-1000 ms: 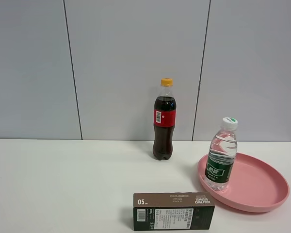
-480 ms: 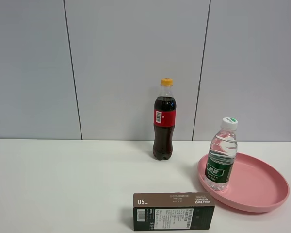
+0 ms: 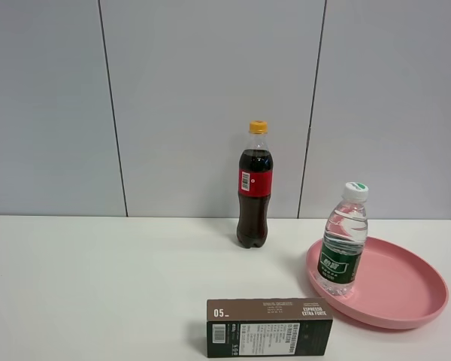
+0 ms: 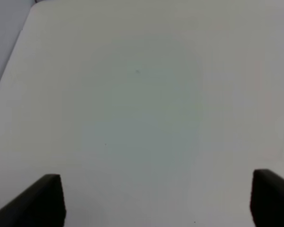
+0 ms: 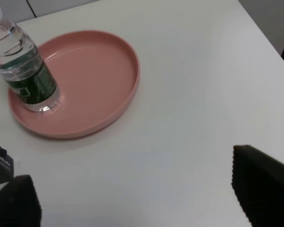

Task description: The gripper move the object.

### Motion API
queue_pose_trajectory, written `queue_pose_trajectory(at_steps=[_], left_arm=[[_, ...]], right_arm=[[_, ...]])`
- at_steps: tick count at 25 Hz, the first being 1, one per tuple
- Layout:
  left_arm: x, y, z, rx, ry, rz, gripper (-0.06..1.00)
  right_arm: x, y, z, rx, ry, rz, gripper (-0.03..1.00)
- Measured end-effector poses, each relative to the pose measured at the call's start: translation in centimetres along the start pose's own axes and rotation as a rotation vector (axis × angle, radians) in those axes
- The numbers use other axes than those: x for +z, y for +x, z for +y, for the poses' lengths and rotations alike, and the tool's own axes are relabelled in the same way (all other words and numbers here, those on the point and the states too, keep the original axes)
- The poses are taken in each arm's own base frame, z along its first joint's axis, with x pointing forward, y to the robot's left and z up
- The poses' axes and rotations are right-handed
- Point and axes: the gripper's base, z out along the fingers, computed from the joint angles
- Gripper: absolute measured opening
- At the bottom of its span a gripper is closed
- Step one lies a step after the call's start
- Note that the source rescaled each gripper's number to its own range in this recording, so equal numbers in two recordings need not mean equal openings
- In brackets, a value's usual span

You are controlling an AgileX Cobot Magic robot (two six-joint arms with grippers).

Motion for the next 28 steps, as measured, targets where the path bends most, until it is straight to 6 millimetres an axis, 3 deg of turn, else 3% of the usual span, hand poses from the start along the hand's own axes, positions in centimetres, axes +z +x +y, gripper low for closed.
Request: queue_pose_trajectory(at_steps=[28], left_arm=[[0.00, -0.01, 0.00, 0.007, 0.005, -0.002, 0.54]], right_arm=[[0.00, 0.00, 0.00, 0.000, 0.000, 0.000, 1.00]])
